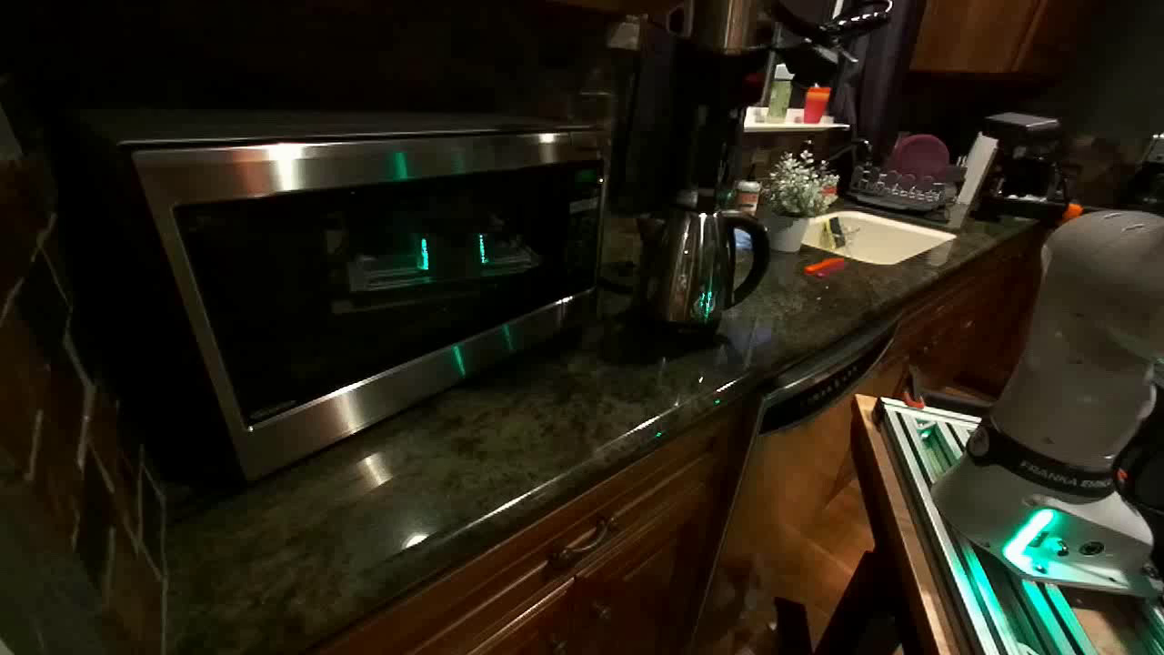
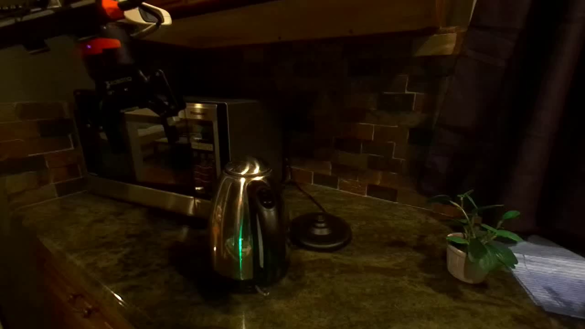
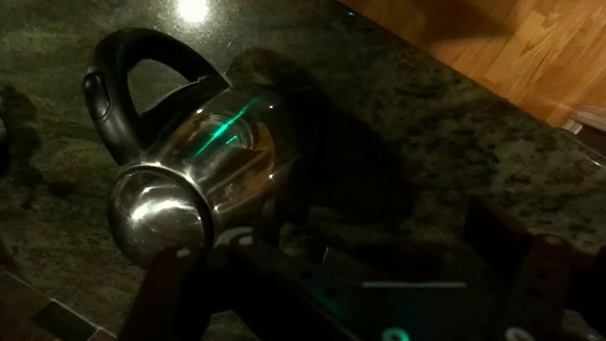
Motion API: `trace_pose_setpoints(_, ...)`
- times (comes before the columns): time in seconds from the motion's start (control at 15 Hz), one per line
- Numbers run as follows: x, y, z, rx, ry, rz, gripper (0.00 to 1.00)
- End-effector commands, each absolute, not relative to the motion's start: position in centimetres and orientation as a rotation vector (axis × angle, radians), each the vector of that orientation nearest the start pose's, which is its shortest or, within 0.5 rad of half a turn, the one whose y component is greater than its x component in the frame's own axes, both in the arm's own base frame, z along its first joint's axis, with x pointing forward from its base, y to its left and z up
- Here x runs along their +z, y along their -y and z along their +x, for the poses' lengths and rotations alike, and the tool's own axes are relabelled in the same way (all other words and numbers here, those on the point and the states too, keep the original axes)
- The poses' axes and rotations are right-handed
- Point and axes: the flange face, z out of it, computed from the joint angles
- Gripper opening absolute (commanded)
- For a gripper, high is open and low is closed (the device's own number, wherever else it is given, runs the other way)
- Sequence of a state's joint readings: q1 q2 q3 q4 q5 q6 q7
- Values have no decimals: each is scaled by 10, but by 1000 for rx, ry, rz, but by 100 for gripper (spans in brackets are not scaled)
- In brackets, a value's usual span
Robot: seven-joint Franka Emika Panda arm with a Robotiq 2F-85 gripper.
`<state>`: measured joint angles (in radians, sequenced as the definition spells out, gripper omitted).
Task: Press a button on the right side of the microwave
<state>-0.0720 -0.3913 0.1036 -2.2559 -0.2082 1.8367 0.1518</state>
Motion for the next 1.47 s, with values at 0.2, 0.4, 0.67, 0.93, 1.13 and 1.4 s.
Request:
trace_pose_setpoints(0.2, 517, -1, 433, 18, -120, -3381, 100)
trace_pose_setpoints(0.4, 517, -1, 433, 18, -120, -3381, 100)
trace_pose_setpoints(0.67, 503, -5, 441, -38, -173, -3338, 100)
trace_pose_setpoints(0.93, 479, -3, 453, -184, -371, -3266, 100)
trace_pose_setpoints(1.13, 459, -2, 456, -217, -525, -3223, 75)
trace_pose_setpoints(1.4, 436, -6, 465, -343, -636, -3173, 50)
